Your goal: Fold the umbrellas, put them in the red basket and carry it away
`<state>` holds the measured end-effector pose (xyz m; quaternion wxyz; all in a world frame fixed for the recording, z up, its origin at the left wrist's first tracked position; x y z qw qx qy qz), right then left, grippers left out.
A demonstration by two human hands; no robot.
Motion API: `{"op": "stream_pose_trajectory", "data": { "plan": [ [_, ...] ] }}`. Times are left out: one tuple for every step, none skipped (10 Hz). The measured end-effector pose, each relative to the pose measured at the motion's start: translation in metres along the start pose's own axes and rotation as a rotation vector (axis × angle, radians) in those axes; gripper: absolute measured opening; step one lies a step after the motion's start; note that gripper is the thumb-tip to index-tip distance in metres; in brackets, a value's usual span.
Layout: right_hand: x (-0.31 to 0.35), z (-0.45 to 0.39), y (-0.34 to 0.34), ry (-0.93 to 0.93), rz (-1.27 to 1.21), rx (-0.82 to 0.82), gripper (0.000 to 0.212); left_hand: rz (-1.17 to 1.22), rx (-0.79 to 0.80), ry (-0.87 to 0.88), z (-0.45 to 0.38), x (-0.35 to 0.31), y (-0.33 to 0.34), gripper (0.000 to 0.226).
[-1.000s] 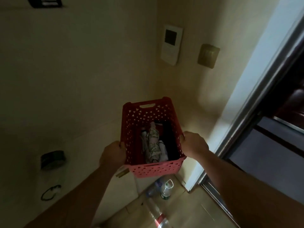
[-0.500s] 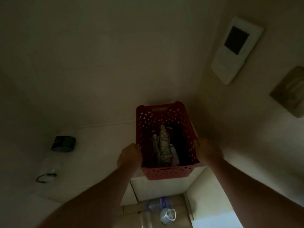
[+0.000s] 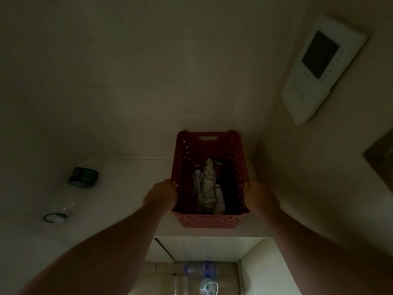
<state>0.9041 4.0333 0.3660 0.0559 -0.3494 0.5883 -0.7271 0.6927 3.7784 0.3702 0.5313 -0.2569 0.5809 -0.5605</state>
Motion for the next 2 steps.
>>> {"op": "stream_pose_trajectory", "data": {
  "plan": [
    [0.008, -0.003, -0.004, -0.015, -0.151, 0.052, 0.027, 0.010, 0.048, -0.039, 0.000, 0.004, -0.012, 0.058],
    [0.019, -0.007, -0.025, -0.046, -0.235, 0.010, 0.034, 0.176, 0.008, -0.056, 0.004, 0.010, -0.031, 0.055]
  ]
}}
Point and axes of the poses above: each hand's wrist, its own z-axis away from the middle knuckle, its own y-axis out of the palm, x = y × z, the point moved 7 cm from there along -z, towards the middle knuckle, and after that the axes turned 9 degrees about -x, right-handed, at the moved point
